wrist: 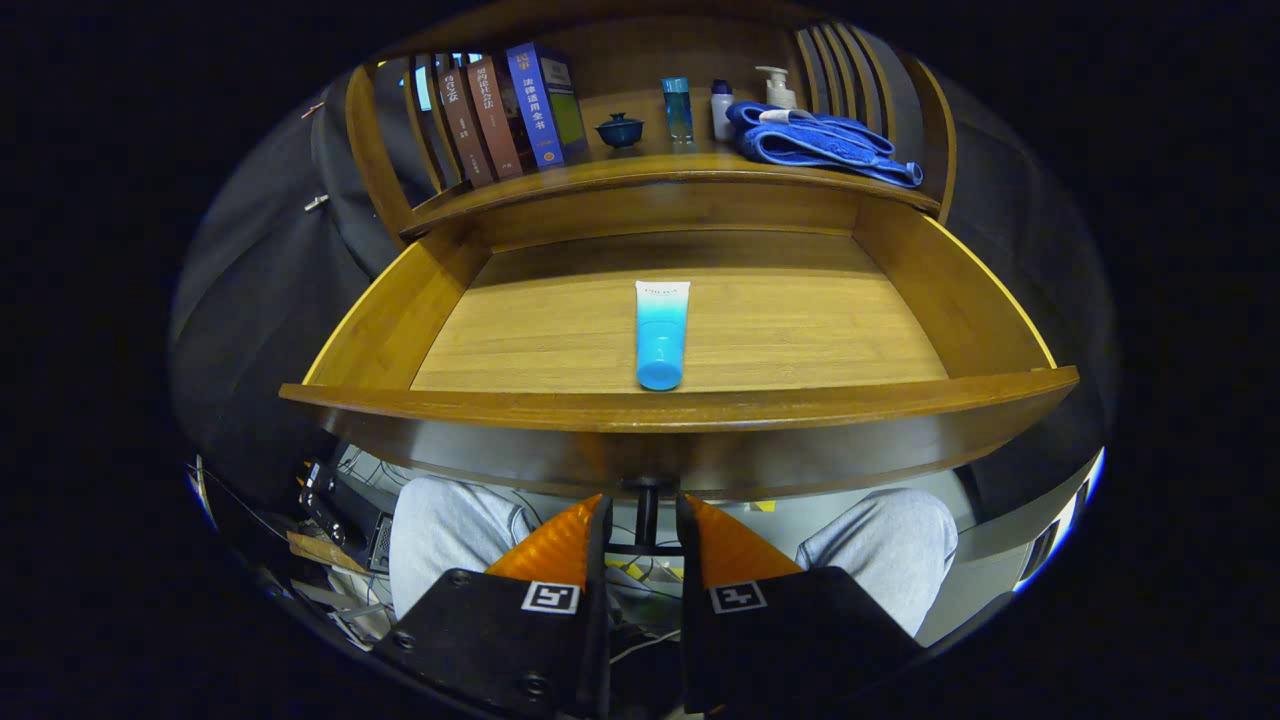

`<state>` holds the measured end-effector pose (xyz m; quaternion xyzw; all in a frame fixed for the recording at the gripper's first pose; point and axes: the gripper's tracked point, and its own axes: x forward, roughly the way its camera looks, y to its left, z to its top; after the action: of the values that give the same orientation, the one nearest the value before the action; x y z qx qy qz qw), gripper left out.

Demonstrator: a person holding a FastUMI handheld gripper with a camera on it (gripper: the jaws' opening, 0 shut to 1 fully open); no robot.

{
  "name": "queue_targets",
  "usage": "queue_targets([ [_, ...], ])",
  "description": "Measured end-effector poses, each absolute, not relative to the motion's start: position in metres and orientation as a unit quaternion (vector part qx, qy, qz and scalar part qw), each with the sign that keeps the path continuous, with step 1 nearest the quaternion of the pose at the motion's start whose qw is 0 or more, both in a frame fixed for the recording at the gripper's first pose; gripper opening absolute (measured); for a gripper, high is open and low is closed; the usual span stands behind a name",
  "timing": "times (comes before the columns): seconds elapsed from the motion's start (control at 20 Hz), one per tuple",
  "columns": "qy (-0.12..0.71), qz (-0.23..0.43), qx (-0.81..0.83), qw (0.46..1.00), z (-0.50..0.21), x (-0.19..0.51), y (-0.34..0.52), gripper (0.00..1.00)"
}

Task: Pull open the drawer, take out the items inside it, and place them on the countertop above the cabinet.

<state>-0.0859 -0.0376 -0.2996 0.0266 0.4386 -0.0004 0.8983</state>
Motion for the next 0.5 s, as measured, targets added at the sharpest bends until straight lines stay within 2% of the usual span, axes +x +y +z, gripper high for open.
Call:
queue_targets([
  [0.1, 0.443, -0.009, 0.010, 0.897, -0.300, -0.090, -0.040, 0.42],
  [0.3, 0.400, -0.003, -0.023, 0.916, -0.258, -0.098, -0.028, 1.00],
  [0.5, 0.328, 0.013, -0.016, 0.944, -0.190, -0.076, -0.014, 1.00],
])
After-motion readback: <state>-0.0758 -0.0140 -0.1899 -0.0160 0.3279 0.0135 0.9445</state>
